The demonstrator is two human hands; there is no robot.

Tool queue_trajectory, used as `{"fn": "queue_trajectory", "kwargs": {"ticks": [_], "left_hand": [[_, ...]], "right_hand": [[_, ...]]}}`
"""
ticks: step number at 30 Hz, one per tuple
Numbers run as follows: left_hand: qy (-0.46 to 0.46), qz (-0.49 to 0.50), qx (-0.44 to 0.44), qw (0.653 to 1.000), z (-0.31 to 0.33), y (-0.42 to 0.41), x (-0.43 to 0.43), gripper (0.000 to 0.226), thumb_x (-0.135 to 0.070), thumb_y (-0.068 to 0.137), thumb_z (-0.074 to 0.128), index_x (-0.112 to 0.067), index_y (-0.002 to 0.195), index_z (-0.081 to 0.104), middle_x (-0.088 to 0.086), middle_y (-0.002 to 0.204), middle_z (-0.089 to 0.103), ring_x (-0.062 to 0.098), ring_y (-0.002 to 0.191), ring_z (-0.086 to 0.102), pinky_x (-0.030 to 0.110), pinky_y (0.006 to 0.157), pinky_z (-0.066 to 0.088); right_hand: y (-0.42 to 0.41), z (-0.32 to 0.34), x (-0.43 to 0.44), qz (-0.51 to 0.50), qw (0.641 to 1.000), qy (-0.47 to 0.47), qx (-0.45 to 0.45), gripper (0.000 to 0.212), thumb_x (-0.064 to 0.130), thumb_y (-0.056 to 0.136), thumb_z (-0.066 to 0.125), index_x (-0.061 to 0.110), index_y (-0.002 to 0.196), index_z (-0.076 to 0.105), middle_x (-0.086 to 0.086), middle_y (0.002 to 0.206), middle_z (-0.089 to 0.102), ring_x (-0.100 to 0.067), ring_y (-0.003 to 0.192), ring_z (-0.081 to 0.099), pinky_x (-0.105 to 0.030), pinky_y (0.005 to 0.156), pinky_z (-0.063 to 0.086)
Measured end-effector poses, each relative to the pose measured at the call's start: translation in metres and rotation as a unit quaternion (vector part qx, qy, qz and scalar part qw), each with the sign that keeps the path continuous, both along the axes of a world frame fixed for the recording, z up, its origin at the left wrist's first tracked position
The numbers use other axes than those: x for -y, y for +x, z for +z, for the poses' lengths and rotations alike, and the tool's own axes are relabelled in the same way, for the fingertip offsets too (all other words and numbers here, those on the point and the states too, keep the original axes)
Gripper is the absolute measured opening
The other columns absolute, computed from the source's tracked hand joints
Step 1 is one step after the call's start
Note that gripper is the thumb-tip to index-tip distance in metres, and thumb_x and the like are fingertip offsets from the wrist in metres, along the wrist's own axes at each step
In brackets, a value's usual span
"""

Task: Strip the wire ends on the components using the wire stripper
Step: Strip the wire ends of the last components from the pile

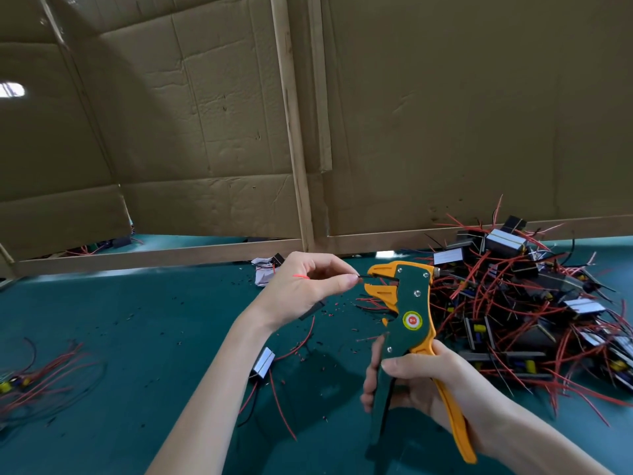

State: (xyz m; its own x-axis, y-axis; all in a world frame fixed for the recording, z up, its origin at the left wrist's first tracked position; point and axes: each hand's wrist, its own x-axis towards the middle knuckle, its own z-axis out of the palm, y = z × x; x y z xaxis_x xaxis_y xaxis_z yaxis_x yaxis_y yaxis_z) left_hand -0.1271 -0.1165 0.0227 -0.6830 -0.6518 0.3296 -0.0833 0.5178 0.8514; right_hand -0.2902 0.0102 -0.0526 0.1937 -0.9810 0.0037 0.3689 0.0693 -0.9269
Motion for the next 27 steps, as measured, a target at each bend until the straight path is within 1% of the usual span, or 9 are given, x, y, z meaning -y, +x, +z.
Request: {"fn": "queue_trajectory", "kwargs": {"ticks": [5,9,12,15,16,18,21,24,27], "left_hand": [[0.008,-0.008,0.026,1.000,0.001,0.001,-0.001,0.010,-0.012,0.086,0.069,-0.018,0.080,0.074,-0.007,0.072,0.067,0.000,0.065,0.055,0.011,0.062,0.041],[0.011,-0.026,0.032,0.999,0.001,0.000,-0.002,0.006,-0.011,0.086,0.069,-0.013,0.083,0.074,-0.012,0.069,0.067,-0.004,0.061,0.054,0.008,0.060,0.040],[0.002,-0.042,0.029,0.999,0.001,0.002,-0.002,0.007,-0.007,0.087,0.067,-0.010,0.085,0.072,-0.017,0.062,0.064,-0.007,0.056,0.053,0.005,0.056,0.038],[0.021,-0.064,0.025,0.997,0.001,0.005,-0.002,0.007,-0.004,0.091,0.062,-0.008,0.091,0.068,-0.020,0.059,0.062,-0.008,0.050,0.053,0.002,0.051,0.037],[0.044,-0.072,0.018,0.996,0.000,0.006,-0.002,0.008,-0.004,0.092,0.059,-0.009,0.094,0.065,-0.018,0.063,0.062,-0.007,0.052,0.054,0.004,0.052,0.039],[0.098,-0.088,0.010,0.991,-0.003,0.009,0.001,0.010,-0.004,0.095,0.054,-0.012,0.100,0.058,-0.007,0.081,0.066,0.003,0.068,0.057,0.016,0.069,0.046],[0.111,-0.109,0.038,0.987,-0.012,0.006,0.004,0.018,0.001,0.100,0.040,-0.011,0.098,0.054,0.000,0.096,0.069,0.010,0.080,0.057,0.026,0.086,0.047],[0.088,-0.058,0.052,0.993,-0.019,-0.002,0.004,0.025,-0.005,0.103,0.036,-0.011,0.093,0.057,0.001,0.095,0.072,0.005,0.075,0.058,0.021,0.081,0.049],[0.035,0.022,0.052,0.998,-0.021,-0.003,0.009,0.028,-0.008,0.103,0.037,-0.013,0.091,0.062,0.001,0.086,0.071,0.006,0.069,0.055,0.018,0.073,0.047]], "right_hand": [[0.004,0.008,-0.003,-0.012,1.000,0.007,0.001,0.025,0.010,0.058,0.078,-0.001,0.079,0.069,-0.031,0.077,0.063,-0.044,0.072,0.065,-0.050,0.070,0.056],[0.006,0.013,-0.005,-0.032,0.999,0.020,-0.014,0.023,0.011,0.056,0.077,-0.001,0.072,0.065,-0.030,0.070,0.060,-0.042,0.063,0.063,-0.047,0.062,0.055],[0.007,0.015,-0.012,-0.047,0.998,0.036,-0.038,0.020,0.018,0.060,0.078,0.006,0.067,0.064,-0.025,0.061,0.056,-0.035,0.052,0.058,-0.043,0.056,0.053],[0.009,0.016,-0.009,-0.077,0.993,0.064,-0.070,0.023,0.014,0.073,0.074,0.001,0.064,0.058,-0.022,0.051,0.052,-0.030,0.041,0.053,-0.034,0.046,0.050],[0.008,0.015,-0.008,-0.090,0.988,0.078,-0.097,0.029,0.015,0.079,0.071,-0.001,0.062,0.054,-0.020,0.047,0.050,-0.028,0.037,0.051,-0.029,0.042,0.047],[0.008,0.013,-0.007,-0.116,0.984,0.089,-0.100,0.038,0.026,0.077,0.070,0.003,0.057,0.048,-0.014,0.043,0.045,-0.025,0.034,0.045,-0.025,0.038,0.041],[0.002,0.011,-0.009,-0.115,0.992,0.055,-0.013,0.037,0.031,0.058,0.081,0.006,0.059,0.054,-0.017,0.055,0.048,-0.028,0.046,0.049,-0.034,0.047,0.047],[-0.001,0.010,-0.002,-0.076,0.995,0.028,0.066,0.027,0.018,0.055,0.081,0.003,0.072,0.066,-0.023,0.073,0.060,-0.039,0.066,0.063,-0.046,0.065,0.056],[-0.003,0.007,0.002,-0.079,0.995,0.017,0.059,0.025,0.016,0.056,0.079,0.003,0.075,0.070,-0.024,0.077,0.063,-0.041,0.072,0.066,-0.047,0.070,0.057]]}}
